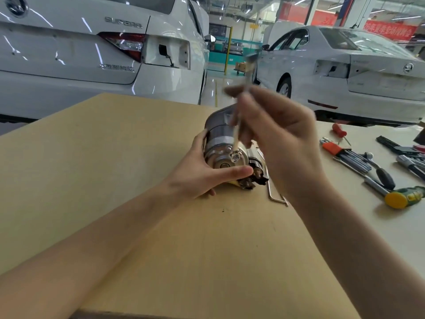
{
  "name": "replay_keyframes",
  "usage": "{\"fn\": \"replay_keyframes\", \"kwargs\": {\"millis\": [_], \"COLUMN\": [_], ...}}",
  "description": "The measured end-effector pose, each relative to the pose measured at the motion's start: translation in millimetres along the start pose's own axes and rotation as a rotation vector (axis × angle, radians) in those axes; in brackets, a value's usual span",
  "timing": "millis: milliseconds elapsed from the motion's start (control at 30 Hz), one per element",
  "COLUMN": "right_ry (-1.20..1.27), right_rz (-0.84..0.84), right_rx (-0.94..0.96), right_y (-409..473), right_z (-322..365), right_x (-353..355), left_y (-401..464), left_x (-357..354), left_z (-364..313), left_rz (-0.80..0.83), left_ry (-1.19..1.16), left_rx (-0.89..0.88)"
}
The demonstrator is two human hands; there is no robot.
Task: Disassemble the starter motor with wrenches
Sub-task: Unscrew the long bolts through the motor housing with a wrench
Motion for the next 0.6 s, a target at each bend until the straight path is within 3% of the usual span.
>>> {"fn": "replay_keyframes", "kwargs": {"millis": [133,233,600], "right_ry": [0.342,0.514,0.657], "right_rz": [-0.512,-0.759,-0.932], "right_rx": [-0.346,-0.575,-0.790], "right_y": [-34.2,-63.2,-80.1], "right_z": [-18.0,-31.7,-35.9], "right_x": [32.2,35.2,24.4], "left_y": [-1.2,2.6,5.9], "left_x": [0.3,0.6,-1.0], "left_z": [0.8,1.1,4.5], "left_rz": [0.034,0.017,0.024], "left_ry": [-0.067,-0.095,-0.143], "left_rx": [0.013,-0.007,-0.022]}}
Point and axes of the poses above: each hand's wrist, its own y-axis towards the middle knuckle, its own x-axis out of the back of the hand, z = x × y, the point moved 4 cm from there along y, towards the middle knuckle, and after that the axes turned 15 degrees about x, right-handed, at the moved point
